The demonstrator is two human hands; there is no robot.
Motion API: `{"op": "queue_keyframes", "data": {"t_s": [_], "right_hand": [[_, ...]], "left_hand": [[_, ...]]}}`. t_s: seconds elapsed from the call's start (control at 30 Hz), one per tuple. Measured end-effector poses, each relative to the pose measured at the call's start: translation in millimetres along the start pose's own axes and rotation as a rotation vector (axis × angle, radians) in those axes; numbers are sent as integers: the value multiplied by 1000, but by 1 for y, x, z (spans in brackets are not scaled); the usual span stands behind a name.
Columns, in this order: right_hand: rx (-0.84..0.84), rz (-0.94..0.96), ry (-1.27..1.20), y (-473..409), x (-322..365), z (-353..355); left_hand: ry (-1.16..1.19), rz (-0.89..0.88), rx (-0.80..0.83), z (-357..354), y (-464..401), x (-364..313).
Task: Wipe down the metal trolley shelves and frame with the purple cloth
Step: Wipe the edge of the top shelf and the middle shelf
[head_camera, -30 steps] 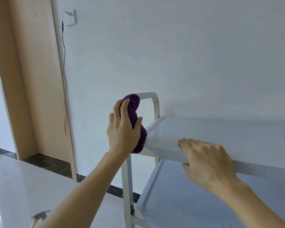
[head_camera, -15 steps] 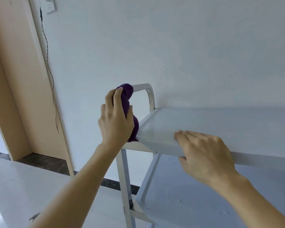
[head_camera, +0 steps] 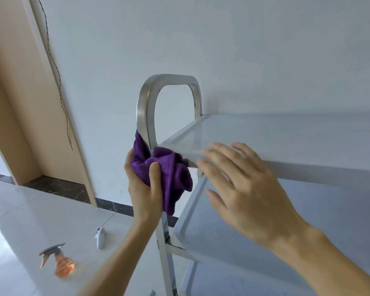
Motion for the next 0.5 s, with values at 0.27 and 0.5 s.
{"op": "queue_keyframes", "data": {"t_s": [0.27,0.5], "right_hand": [[-11,-117,-213,74,62,-85],[562,-412,-237,116,57,-125]], "left_hand": [[-134,6,27,20,53,53],[-69,134,-55,30,131,114]]}}
Point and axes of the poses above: each hand's wrist, its own y-axis away from the middle knuckle, its own z-axis out of the back of the hand, x = y × z, the point moved 2 cm from there along -y, towards the middle knuckle, and after that the axes turned 7 degrees about y, right-handed, at the moved point
